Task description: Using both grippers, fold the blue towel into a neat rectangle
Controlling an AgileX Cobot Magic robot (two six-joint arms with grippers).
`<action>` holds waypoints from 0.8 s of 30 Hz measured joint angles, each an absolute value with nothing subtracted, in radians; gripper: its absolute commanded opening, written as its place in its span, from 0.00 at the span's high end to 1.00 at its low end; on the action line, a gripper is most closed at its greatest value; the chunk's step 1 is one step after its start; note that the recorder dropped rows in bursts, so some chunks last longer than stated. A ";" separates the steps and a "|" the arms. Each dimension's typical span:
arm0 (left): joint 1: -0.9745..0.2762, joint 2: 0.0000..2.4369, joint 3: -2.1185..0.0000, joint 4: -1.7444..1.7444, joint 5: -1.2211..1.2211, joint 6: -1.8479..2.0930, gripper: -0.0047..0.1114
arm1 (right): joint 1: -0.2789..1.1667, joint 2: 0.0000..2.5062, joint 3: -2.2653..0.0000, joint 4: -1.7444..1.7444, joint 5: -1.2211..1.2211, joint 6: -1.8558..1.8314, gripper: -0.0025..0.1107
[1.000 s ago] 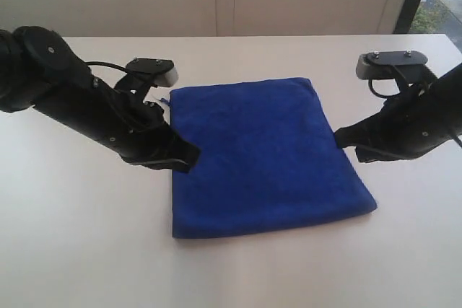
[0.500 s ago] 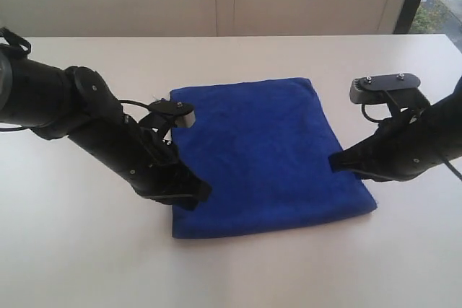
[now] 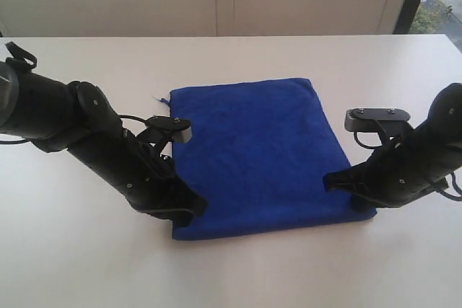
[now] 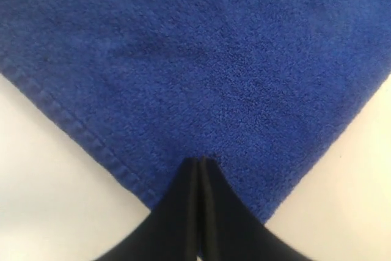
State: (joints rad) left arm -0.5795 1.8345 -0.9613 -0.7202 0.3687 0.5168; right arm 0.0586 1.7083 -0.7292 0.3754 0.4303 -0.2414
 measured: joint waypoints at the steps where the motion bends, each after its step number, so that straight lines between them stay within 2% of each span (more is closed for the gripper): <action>1: -0.580 1.836 -0.961 -0.717 0.369 0.517 0.96 | 0.059 1.708 -0.729 0.375 0.433 -0.228 0.98; 19: -0.585 1.843 -0.971 -0.598 0.348 0.514 0.96 | 0.059 1.708 -0.737 0.389 0.538 -0.175 0.98; 24: -0.552 1.843 -0.975 -0.584 0.342 0.481 0.96 | 0.059 1.708 -0.737 0.389 0.538 -0.175 0.98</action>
State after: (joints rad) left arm -0.5522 1.8427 -0.9747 -0.5843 0.3421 0.4807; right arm 0.0586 1.7083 -0.7366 0.3893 0.5383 -0.1752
